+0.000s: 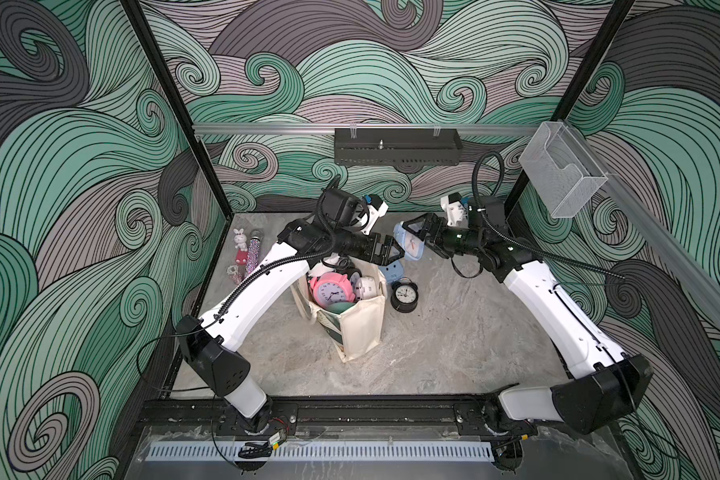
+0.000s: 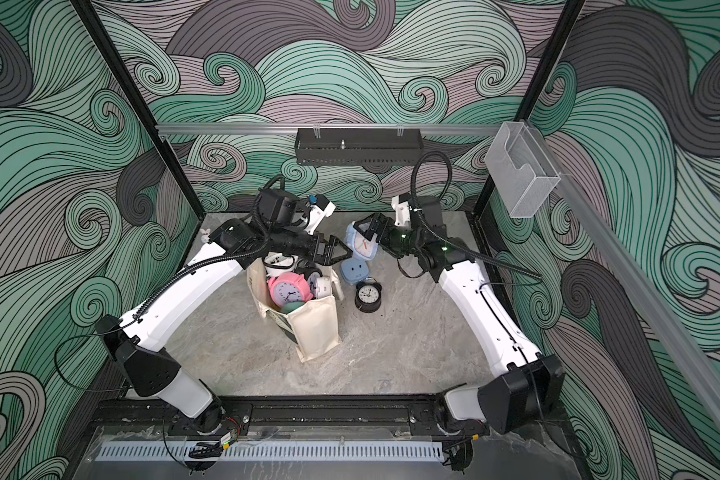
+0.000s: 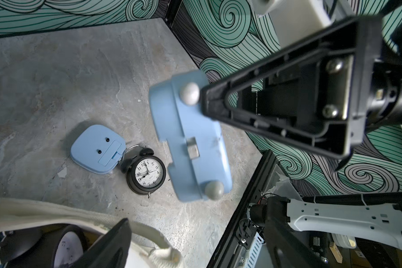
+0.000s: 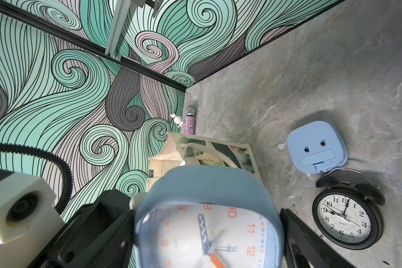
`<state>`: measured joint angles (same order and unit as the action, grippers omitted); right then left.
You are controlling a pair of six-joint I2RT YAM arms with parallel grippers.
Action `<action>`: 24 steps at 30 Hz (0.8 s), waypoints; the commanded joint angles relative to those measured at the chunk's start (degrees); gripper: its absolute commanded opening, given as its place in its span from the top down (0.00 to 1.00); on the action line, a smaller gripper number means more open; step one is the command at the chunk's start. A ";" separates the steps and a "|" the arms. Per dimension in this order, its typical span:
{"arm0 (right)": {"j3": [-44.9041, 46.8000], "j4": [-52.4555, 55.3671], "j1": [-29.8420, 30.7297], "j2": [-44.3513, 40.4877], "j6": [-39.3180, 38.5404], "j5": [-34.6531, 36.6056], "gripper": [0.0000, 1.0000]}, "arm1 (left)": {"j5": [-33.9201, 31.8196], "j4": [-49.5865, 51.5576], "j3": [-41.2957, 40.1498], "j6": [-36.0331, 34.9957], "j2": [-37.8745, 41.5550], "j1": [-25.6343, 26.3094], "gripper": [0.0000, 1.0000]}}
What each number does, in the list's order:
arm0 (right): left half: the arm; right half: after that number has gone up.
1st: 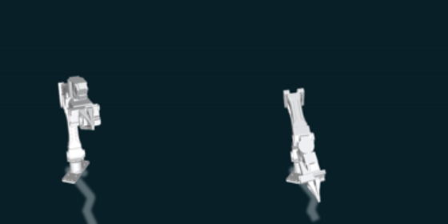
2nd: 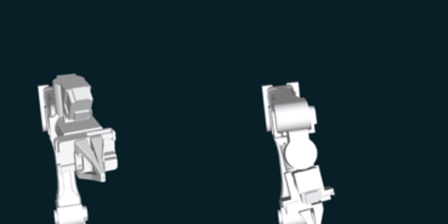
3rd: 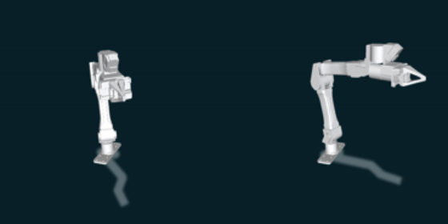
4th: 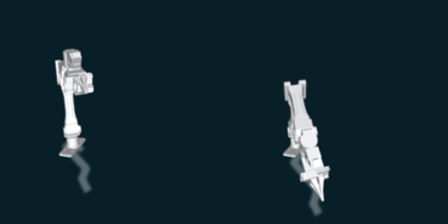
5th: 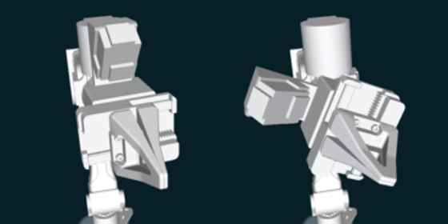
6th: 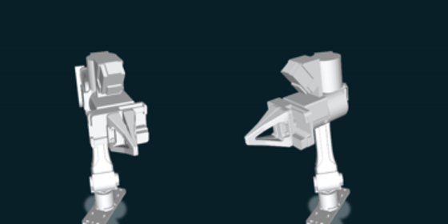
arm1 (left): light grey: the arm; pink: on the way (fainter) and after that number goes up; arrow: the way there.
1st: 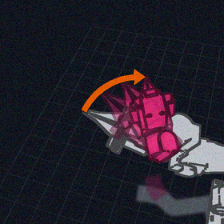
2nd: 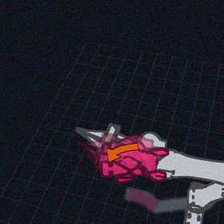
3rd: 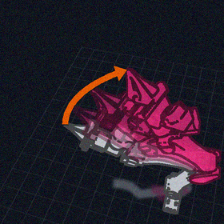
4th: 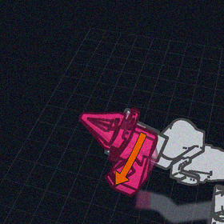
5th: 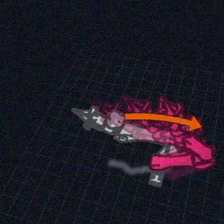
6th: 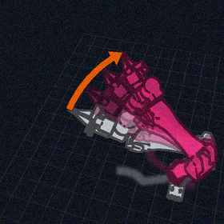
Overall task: Put the alarm clock into the canvas bag
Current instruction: Place the alarm at the canvas bag.
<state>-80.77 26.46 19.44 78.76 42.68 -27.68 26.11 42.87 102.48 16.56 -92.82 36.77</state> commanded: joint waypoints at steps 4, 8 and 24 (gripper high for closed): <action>-0.57 -1.81 0.86 -2.25 0.71 -1.72 0.35 | -3.51 1.40 3.41 -1.28 -2.70 0.75 0.10; 0.00 -1.74 1.19 -2.65 0.40 -1.26 0.35 | -4.15 0.55 4.25 -0.30 -3.56 1.24 0.13; 0.72 -1.83 1.83 -2.82 -0.31 -0.24 0.36 | -4.76 -0.95 5.99 4.01 -5.26 2.86 0.53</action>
<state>-79.94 26.59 20.99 77.78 42.78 -27.83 21.82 42.72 107.13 18.92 -98.06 39.35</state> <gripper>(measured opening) 0.908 0.481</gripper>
